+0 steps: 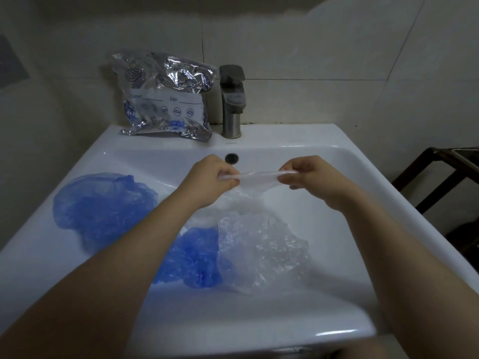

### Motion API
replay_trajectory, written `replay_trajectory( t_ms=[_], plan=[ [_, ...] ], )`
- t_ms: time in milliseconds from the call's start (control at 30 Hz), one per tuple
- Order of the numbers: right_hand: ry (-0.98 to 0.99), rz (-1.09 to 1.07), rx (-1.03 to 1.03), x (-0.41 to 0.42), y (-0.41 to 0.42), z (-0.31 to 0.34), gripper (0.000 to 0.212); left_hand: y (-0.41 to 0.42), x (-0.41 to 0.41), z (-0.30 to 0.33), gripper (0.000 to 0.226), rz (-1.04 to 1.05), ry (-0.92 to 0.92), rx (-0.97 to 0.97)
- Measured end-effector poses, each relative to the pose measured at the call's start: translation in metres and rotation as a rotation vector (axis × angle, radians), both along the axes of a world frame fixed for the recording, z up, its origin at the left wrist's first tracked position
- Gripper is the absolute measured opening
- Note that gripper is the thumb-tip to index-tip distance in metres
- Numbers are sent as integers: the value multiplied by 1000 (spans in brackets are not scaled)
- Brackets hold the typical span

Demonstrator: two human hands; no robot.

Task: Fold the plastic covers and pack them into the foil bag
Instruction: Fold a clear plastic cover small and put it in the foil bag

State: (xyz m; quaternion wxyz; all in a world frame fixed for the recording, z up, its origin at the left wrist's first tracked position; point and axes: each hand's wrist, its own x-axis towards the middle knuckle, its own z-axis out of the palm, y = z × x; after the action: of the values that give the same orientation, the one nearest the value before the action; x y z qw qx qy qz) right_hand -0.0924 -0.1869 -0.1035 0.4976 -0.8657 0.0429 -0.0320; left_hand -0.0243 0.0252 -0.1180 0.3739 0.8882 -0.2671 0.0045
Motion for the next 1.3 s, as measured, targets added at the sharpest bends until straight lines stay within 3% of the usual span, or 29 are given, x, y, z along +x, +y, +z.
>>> replay_trajectory(
  t_ms=[167, 333, 467, 567, 767, 1067, 1300],
  plan=[
    [119, -77, 193, 2, -5, 0, 17, 6, 1, 1, 2, -135, 19, -43],
    [181, -115, 90, -2, -7, -3, 17, 5, -5, 2, 27, -202, 81, 10],
    [141, -58, 188, -3, -6, 2, 21, 7, -8, 5, 29, -223, 155, -24],
    [156, -63, 298, -3, 1, 5, 27, 2, -9, 6, 42, -159, 153, -41],
    [194, -66, 288, -2, 19, 0, 25, -6, -12, 2, 32, 73, 218, -237],
    [246, -182, 792, -6, 10, 11, 33, 5, -13, 14, 28, -226, 201, -260],
    [278, -149, 963, -7, 11, 12, 28, 5, -10, 17, 26, -67, 32, -196]
  ],
)
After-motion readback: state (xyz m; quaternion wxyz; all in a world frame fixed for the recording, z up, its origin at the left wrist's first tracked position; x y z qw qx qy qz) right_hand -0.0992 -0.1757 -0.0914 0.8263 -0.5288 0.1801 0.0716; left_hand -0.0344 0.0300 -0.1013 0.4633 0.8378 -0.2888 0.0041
